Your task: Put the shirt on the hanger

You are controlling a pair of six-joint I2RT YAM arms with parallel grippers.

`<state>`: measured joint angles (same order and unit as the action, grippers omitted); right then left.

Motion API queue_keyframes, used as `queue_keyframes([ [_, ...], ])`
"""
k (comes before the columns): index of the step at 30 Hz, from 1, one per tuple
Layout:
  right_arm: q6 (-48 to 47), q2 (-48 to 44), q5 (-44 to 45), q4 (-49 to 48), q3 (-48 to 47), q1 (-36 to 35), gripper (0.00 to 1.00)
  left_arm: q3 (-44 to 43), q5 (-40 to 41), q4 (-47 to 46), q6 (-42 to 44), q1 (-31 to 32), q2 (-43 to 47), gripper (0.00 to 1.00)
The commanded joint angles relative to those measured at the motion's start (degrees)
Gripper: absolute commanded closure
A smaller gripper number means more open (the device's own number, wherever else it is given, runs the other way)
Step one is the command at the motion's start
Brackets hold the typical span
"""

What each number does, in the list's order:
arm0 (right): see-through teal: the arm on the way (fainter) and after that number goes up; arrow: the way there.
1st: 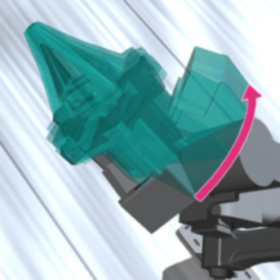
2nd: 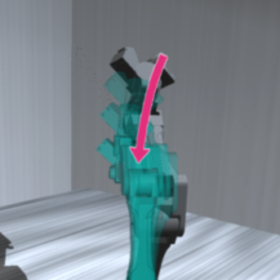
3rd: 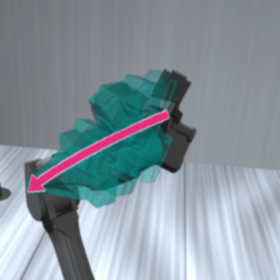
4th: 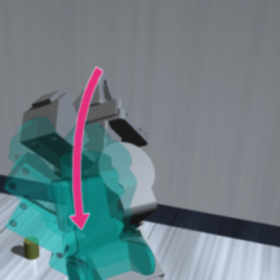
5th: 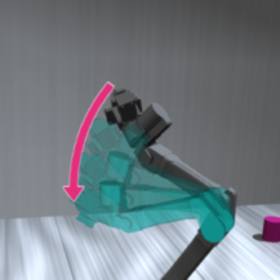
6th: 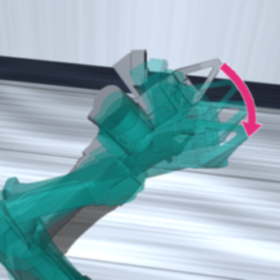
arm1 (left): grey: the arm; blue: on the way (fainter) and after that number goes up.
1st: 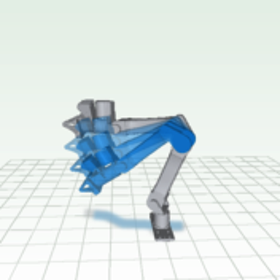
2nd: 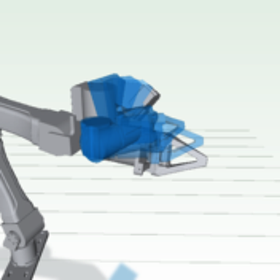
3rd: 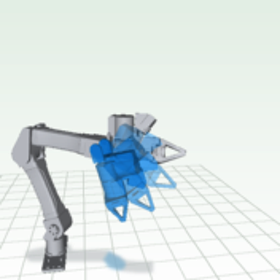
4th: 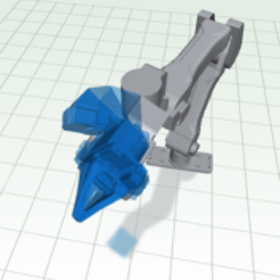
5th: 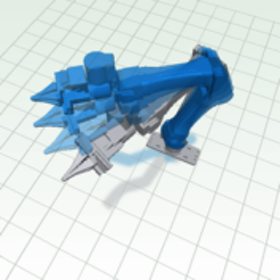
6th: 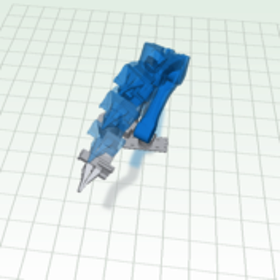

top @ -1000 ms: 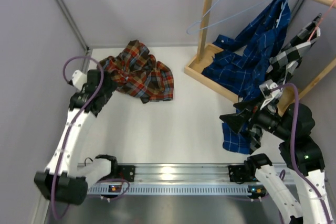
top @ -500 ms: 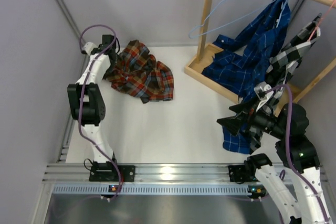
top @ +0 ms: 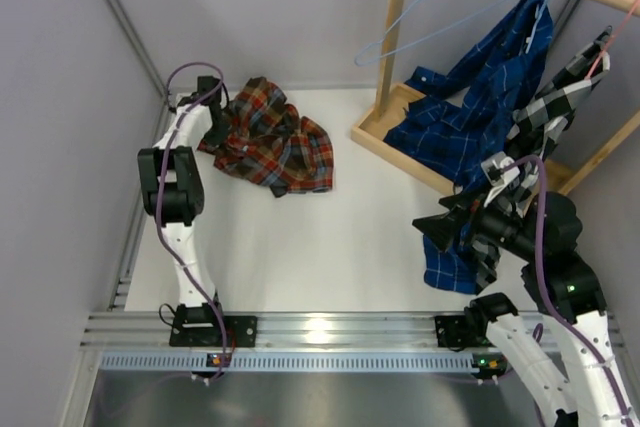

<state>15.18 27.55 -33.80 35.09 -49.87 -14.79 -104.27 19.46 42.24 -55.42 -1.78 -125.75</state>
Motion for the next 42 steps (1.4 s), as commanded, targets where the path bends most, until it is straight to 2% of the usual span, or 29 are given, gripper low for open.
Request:
queue_keyframes([
  [1,-1.1,0.8,2.7,-3.5,0.1,-1.5,0.0,-3.9,-3.5,-1.5,7.3,0.9,10.3,1.0],
  [3,-1.0,1.6,1.9,-3.5,0.0,-1.5,0.01,-5.1,-9.5,-2.9,16.5,1.4,14.5,1.0],
  [7,-0.9,2.9,1.2,-3.5,-1.1,-1.4,0.01,-5.8,-22.0,-3.2,31.2,7.5,21.2,1.0],
  [8,-0.9,3.1,0.8,-3.7,-1.5,-1.5,0.01,-4.6,-21.8,-2.9,34.1,9.6,23.3,1.0],
  [9,-0.6,3.2,0.3,-4.0,-1.5,-1.4,0.01,-2.7,-21.4,-2.9,39.7,14.7,28.3,1.0],
  [12,0.3,4.0,-1.9,-5.8,-1.1,-1.5,0.01,8.1,-14.6,-2.9,44.9,26.4,37.1,1.0],
  [13,0.3,4.3,-2.2,-6.6,-0.8,-1.4,0.01,11.3,-14.8,-3.0,44.3,28.6,43.7,1.0],
  [14,0.5,4.9,-2.2,-6.9,-0.7,-1.6,0.01,18.3,-16.1,-4.3,43.8,32.7,47.1,1.0],
  [16,0.5,5.5,-2.1,-7.9,0.0,-1.6,0.01,25.5,-21.1,-6.4,44.4,37.3,57.1,1.0],
  [18,0.7,6.7,-2.1,-9.6,0.4,-1.6,0.0,34.0,-27.3,-8.0,44.8,43.9,62.7,1.0],
  [19,1.0,7.2,-2.6,-10.6,1.3,-1.6,0.01,36.1,-27.9,-7.9,44.8,45.7,66.7,1.0],
  [20,1.2,8.2,-3.9,-12.8,1.7,-1.8,0.01,37.9,-23.7,-7.8,43.0,48.3,68.3,1.0],
  [23,2.6,11.5,-7.0,-20.0,4.9,-4.2,0.0,42.2,-9.5,-5.2,36.6,48.8,70.6,1.0],
  [25,3.3,14.3,-6.1,-23.6,7.3,-7.8,0.01,43.7,-6.3,-4.6,33.9,48.8,69.3,1.0],
  [27,1.0,20.2,1.5,-25.2,7.4,-17.3,0.01,44.3,-4.8,-4.6,30.1,48.8,67.0,1.0],
  [28,0.0,24.4,8.4,-25.1,6.6,-20.9,0.0,44.9,-3.9,-4.7,27.3,48.8,66.4,1.0],
  [29,-0.7,26.3,11.9,-25.7,6.3,-27.2,0.01,45.3,-2.5,-4.6,25.9,48.8,65.6,1.0],
  [32,2.5,30.3,20.6,-31.5,8.5,-34.1,0.01,46.5,1.4,-4.8,20.8,48.8,65.4,1.0],
  [33,5.0,30.7,22.3,-37.1,10.6,-35.2,0.01,46.6,2.2,-4.9,20.0,48.8,65.7,1.0],
  [35,7.2,33.1,27.3,-42.3,12.5,-38.2,0.03,47.1,2.2,-5.7,19.3,48.8,66.5,1.0],
  [37,9.4,36.8,28.5,-48.6,13.7,-40.1,0.1,47.1,2.5,-5.9,19.1,48.8,67.7,1.0],
  [42,12.5,45.6,28.4,-55.8,11.8,-43.8,0.25,46.8,3.3,-5.9,18.8,48.8,70.2,1.0],
])
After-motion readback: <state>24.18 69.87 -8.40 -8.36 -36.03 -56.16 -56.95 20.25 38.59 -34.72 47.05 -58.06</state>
